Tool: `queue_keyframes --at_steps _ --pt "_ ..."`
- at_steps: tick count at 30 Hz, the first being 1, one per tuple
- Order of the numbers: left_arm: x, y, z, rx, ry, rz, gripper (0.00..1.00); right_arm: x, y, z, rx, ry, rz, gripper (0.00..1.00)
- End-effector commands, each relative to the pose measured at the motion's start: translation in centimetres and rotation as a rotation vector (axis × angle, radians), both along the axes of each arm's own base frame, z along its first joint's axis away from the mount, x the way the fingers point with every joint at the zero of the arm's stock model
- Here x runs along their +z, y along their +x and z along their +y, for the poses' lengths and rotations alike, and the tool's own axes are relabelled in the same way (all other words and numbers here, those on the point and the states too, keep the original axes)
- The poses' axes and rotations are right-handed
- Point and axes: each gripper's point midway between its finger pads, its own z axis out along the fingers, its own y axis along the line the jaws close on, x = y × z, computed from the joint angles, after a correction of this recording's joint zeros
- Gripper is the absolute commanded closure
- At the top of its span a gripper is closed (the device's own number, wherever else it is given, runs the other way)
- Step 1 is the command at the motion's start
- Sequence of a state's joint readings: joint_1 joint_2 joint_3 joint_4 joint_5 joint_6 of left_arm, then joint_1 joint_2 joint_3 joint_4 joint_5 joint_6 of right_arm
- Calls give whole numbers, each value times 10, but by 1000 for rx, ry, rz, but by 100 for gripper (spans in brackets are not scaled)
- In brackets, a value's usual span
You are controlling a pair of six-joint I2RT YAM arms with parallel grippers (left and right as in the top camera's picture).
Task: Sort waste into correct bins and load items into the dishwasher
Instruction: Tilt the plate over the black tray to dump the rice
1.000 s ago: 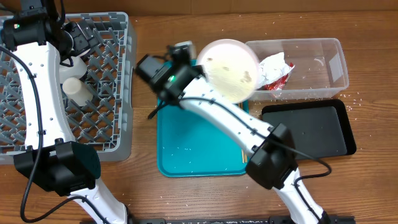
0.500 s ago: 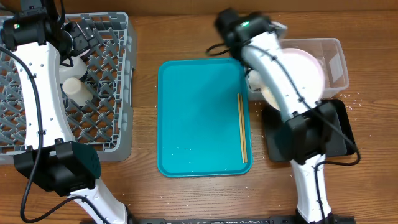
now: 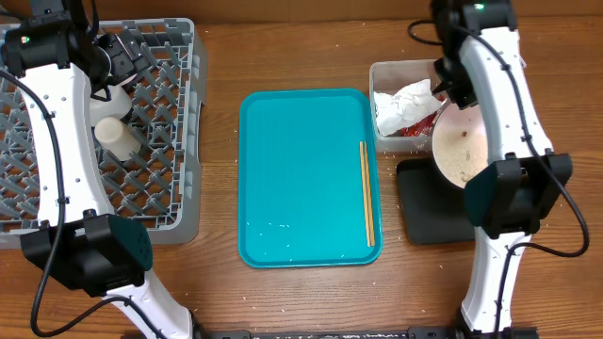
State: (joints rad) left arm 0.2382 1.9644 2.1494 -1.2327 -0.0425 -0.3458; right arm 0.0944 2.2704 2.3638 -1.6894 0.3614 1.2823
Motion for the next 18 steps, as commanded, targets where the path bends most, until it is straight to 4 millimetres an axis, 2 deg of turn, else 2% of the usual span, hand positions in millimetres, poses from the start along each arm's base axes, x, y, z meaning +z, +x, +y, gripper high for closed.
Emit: queue_keyframes --at_steps 1,6,11,18 --pt "0 1 4 25 3 -4 0 32 -1 3 -71 104 -109 97" --pt "0 1 4 25 3 -4 0 48 -7 -12 -103 133 -143 97" --pt "0 1 4 25 3 -4 0 67 -14 -33 -64 152 -168 97" --pt "0 1 4 25 3 -4 0 62 -19 -48 -57 243 -150 97"
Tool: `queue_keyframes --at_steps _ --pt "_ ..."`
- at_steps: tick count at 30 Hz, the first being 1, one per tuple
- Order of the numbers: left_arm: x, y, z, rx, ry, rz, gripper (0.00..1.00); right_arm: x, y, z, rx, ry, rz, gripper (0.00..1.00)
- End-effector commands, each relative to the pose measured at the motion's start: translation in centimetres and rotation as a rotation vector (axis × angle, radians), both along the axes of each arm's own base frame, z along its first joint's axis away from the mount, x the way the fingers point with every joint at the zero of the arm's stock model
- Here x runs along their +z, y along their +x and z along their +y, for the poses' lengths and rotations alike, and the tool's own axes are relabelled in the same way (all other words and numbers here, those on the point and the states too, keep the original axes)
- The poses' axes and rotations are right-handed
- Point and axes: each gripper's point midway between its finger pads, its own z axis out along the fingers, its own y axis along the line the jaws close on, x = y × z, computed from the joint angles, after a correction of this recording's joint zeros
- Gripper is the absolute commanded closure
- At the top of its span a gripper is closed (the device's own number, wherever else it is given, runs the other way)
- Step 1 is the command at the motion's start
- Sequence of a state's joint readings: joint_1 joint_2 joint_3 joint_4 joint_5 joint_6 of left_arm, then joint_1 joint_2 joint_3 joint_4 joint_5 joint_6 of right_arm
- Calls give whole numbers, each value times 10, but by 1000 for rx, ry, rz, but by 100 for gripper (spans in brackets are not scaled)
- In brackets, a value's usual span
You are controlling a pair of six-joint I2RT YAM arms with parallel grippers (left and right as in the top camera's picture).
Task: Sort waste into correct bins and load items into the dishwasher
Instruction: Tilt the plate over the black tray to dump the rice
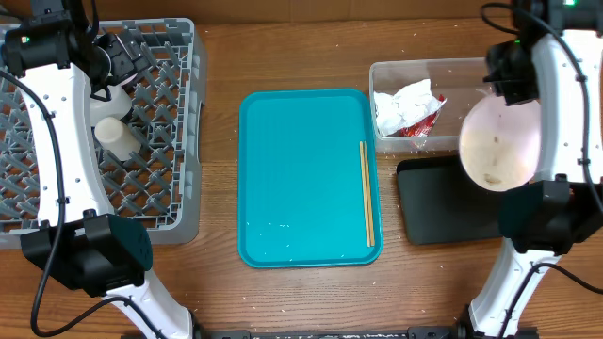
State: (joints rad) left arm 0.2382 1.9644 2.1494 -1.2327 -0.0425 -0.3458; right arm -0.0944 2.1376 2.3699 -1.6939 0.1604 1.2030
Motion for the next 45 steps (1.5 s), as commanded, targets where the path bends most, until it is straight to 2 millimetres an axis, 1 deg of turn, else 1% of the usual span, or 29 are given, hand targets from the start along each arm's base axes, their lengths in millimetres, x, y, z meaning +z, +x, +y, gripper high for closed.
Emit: queue_keyframes --at_steps 1,3,8,13,17,21,24,27,30,33,37,45 --pt "0 1 4 25 3 -4 0 12 -3 -2 28 51 -36 97" --pt "0 1 4 25 3 -4 0 7 -3 -1 25 73 -28 97" --pt "0 1 4 25 3 -4 0 -5 4 8 41 130 -35 97" --pt "0 1 4 25 3 -4 0 -23 9 15 49 189 -30 97" --pt "0 1 4 25 3 -4 0 -31 12 19 58 229 -32 97" --pt "0 1 4 25 3 -4 0 -26 12 22 57 270 -52 97" --pt "0 1 4 25 3 -4 0 -18 8 20 61 293 -65 97" --pt "0 1 4 25 3 -4 0 -9 3 20 94 358 -89 97" --pt "0 1 4 25 3 -5 0 0 -12 6 57 374 -78 97" --pt "0 1 4 25 3 -4 0 6 -20 -2 72 377 -81 97" --pt "0 1 4 25 3 -4 0 10 -18 0 117 405 -110 97" --pt "0 1 4 25 3 -4 0 2 -3 8 155 459 -163 97"
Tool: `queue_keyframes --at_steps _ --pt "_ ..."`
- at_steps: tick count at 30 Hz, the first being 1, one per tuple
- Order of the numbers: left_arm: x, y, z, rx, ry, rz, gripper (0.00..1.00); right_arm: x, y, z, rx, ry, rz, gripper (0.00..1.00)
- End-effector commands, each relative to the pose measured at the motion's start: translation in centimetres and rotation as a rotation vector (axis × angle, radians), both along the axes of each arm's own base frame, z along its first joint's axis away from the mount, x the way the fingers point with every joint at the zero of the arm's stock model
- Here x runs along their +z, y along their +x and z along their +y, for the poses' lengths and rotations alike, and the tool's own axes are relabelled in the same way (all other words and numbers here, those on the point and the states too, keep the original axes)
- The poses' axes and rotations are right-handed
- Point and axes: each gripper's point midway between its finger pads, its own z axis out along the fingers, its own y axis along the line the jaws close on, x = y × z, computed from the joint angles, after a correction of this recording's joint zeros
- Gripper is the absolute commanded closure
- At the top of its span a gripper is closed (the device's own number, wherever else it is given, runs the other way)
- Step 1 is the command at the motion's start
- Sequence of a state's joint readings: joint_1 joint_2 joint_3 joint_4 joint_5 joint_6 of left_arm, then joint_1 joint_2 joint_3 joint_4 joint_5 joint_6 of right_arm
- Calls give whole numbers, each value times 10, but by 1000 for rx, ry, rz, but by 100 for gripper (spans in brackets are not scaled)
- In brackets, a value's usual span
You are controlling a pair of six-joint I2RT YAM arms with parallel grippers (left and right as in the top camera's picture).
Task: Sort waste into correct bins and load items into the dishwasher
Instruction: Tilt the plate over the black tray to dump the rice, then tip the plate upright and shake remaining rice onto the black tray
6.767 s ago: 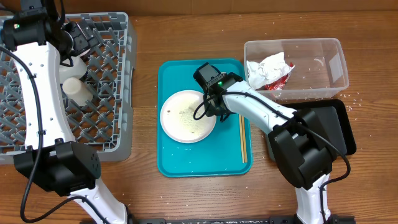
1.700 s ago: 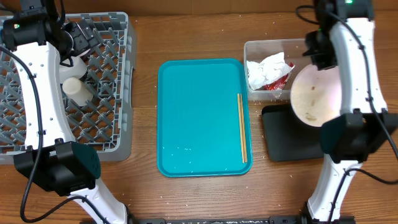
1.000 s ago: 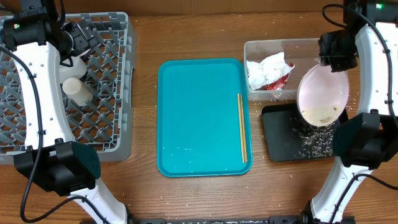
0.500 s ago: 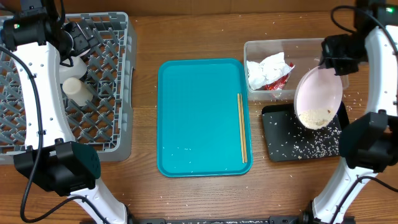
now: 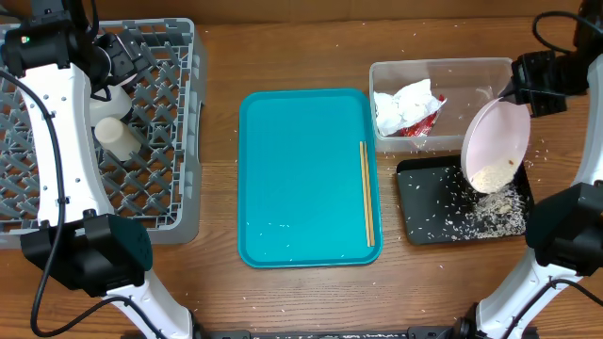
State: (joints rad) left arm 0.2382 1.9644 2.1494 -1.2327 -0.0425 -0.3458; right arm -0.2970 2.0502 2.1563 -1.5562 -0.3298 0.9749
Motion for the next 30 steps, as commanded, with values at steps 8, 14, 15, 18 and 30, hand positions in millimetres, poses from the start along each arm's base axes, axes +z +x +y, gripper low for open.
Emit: queue_keyframes --at_steps 8,14,15,18,30 --pt "0 1 4 25 3 -4 0 -3 2 18 59 88 -49 97" --pt "0 1 4 25 3 -4 0 9 2 25 107 180 -106 97" --pt "0 1 4 25 3 -4 0 11 1 24 109 187 -114 97" --pt "0 1 4 25 3 -4 0 11 -5 18 95 192 -100 97" --pt "0 1 4 25 3 -5 0 21 -19 3 173 275 -175 96"
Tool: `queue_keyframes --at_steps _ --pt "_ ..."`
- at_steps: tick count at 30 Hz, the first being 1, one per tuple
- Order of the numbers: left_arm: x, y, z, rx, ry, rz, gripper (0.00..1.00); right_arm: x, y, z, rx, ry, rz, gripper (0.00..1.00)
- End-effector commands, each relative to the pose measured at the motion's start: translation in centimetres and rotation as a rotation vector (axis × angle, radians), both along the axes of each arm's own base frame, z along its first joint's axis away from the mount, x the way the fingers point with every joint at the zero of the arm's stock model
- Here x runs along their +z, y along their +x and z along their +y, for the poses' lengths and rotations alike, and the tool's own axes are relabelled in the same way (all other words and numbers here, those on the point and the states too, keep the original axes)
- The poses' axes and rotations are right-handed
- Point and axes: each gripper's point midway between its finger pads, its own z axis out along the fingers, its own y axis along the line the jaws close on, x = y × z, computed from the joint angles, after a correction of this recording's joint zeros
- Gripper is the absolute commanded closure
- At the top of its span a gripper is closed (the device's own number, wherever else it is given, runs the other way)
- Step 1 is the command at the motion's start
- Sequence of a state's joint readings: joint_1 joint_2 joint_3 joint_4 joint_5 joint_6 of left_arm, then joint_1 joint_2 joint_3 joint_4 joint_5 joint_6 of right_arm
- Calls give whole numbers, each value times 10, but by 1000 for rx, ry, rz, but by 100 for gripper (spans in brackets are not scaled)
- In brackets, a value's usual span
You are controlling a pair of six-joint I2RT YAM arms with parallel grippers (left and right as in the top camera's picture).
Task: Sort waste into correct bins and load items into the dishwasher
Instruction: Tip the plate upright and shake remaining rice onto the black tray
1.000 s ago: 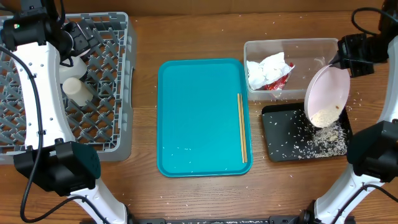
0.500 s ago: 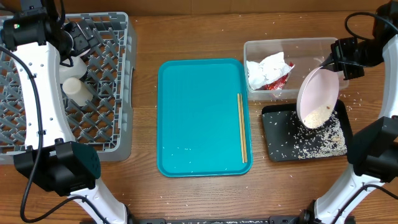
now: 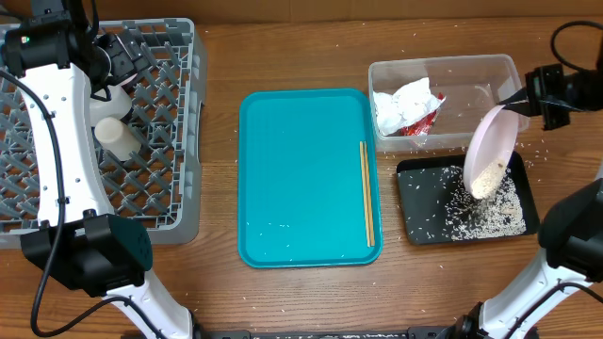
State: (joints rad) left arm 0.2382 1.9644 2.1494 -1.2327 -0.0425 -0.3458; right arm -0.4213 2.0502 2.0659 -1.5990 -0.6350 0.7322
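Note:
My right gripper [image 3: 521, 96] is shut on the rim of a pink bowl [image 3: 491, 151], held tilted steeply on edge over the black tray [image 3: 412, 215]. Rice clings to the bowl's lower inside and lies scattered across the tray. A single chopstick [image 3: 366, 193] lies along the right side of the teal tray [image 3: 301, 179]. Over the grey dishwasher rack [image 3: 179, 141] at the left, my left gripper [image 3: 121, 58] sits beside a white cup [image 3: 118, 137]; its jaws are hard to make out.
A clear plastic bin [image 3: 471, 75] behind the black tray holds crumpled white paper and a red wrapper [image 3: 407, 108]. Rice grains are strewn on the wooden table around the bin and black tray.
The bowl is tipped more steeply and sits slightly further right. More rice lies on the black tray, less in the bowl. The left arm has not moved.
My right gripper first held the bowl near the bin's left end above the black tray. It was then further right, still holding the rice. Then it was tilted with rice falling onto the black tray, and now it stands nearly on edge.

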Motion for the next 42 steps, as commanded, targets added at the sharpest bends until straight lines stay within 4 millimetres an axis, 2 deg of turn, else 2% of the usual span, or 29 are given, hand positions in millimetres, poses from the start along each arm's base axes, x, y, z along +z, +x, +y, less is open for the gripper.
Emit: queue_keyframes --at_steps 1,5,11,15,27,33,42 --pt "0 1 4 25 3 -4 0 21 -4 2 39 20 -97 97" --pt "0 1 4 25 3 -4 0 23 -2 8 73 89 -152 97" --pt "0 1 4 25 3 -4 0 18 -5 11 73 120 -139 97" --pt "0 1 4 25 3 -4 0 27 -6 15 90 173 -183 97" --pt "0 1 4 25 3 -4 0 32 -17 10 103 210 -198 97" --pt "0 1 4 25 3 -4 0 40 -16 13 151 235 -278 97" --pt "0 1 4 25 3 -4 0 43 -16 10 133 261 -293 97"
